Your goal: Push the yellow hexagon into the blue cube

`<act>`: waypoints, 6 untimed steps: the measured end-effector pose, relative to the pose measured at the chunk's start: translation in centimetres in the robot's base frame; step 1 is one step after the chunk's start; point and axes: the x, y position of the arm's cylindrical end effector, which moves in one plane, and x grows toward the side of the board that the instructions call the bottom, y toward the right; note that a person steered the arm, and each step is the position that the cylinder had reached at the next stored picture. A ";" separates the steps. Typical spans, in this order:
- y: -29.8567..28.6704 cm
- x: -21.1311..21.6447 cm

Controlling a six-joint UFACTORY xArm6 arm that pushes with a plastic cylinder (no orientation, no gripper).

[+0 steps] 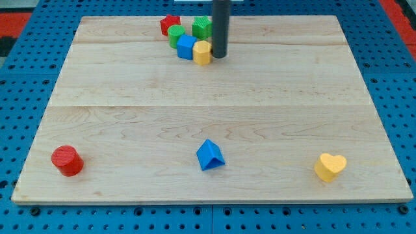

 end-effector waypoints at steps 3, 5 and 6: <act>6.0 12.8; 6.6 26.2; 3.4 28.0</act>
